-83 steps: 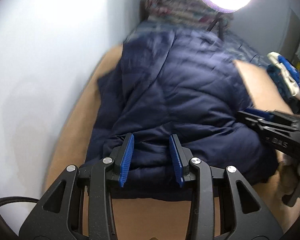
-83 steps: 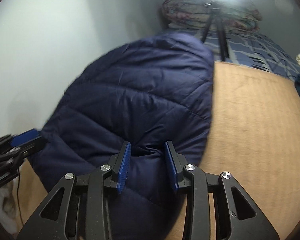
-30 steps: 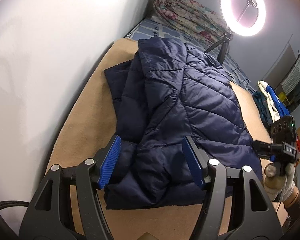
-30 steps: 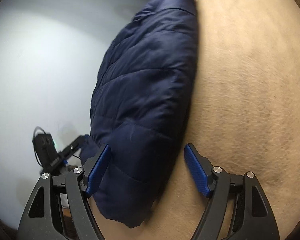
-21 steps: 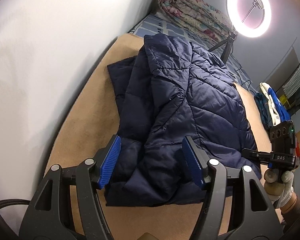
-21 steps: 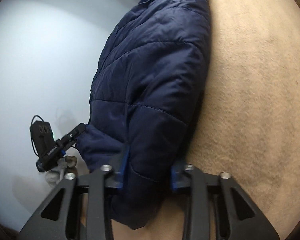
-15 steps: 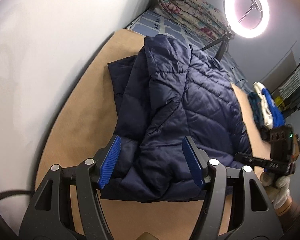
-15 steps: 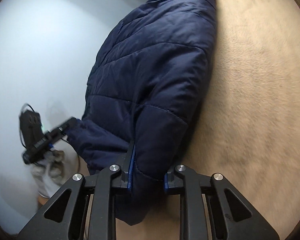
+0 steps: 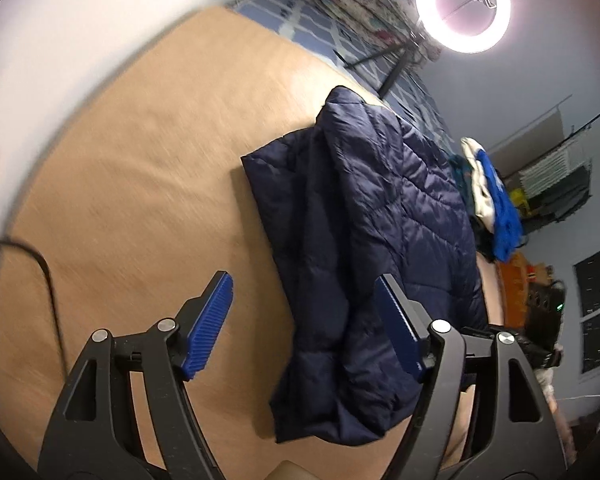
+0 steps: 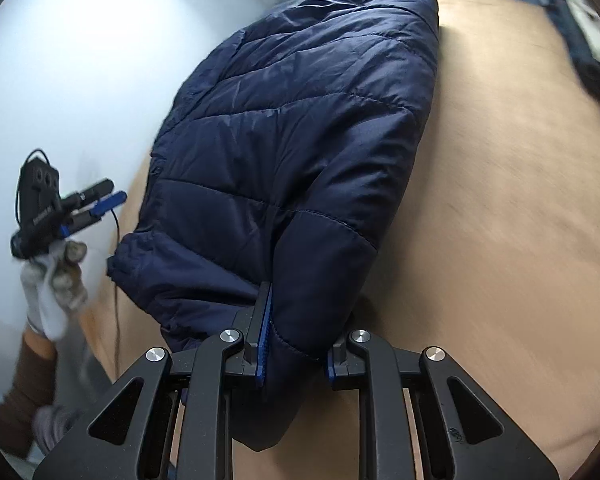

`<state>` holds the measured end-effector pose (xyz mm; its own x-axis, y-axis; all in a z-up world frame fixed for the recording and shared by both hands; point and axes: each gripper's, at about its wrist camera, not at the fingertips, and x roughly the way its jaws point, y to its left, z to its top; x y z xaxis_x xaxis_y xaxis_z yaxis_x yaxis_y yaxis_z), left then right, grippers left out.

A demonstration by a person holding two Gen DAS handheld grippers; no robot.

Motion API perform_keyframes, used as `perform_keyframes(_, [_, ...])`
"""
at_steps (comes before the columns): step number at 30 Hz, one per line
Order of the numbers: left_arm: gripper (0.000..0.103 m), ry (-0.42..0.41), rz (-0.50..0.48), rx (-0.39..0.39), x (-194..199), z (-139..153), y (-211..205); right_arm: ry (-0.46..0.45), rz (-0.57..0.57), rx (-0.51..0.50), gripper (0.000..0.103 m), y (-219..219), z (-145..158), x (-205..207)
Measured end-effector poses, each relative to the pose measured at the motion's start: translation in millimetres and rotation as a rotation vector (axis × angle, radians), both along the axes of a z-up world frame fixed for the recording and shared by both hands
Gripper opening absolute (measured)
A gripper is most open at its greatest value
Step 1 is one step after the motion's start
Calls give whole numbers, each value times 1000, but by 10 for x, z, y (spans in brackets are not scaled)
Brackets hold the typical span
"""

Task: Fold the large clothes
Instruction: 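Grasp the jacket hem with the right gripper and lift it, then grasp the folded navy jacket with the left gripper while the right gripper grasps it too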

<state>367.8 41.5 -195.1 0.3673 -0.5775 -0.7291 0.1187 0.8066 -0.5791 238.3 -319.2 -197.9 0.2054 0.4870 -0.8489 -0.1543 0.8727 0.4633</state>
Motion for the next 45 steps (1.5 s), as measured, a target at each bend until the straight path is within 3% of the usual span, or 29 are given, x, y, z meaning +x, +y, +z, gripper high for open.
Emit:
perform_keyframes(4, [76, 41, -14, -80, -42, -131, -129, -12, -1, -57, 19, -70, 0, -192])
perform_keyframes(10, [76, 97, 4, -187, 111, -332, -223, -69, 24, -82, 31, 136, 67, -185])
perform_keyframes(13, [81, 124, 27, -257, 192, -457, -179, -73, 32, -59, 39, 73, 105, -197])
perform_keyframes(17, [82, 153, 44, -373, 277, -603, -104, -56, 9, 16, 40, -151, 48, -150])
perform_keyframes(23, [82, 144, -9, -415, 418, -595, -284, -65, -36, 21, 45, -391, 82, -208])
perform_keyframes(31, [83, 125, -38, -274, 531, -514, -513, -129, 77, -157, 50, -177, 96, -476])
perform_keyframes(36, [83, 119, -49, -216, 600, -446, -628, -161, 30, -110, 52, -392, 250, -431])
perform_keyframes(38, [83, 112, -60, -183, 612, -442, -690, -180, -41, -57, 64, -600, 303, -331])
perform_keyframes(45, [83, 100, -81, -101, 587, -440, -807, -171, -181, 11, 65, -829, 142, 56])
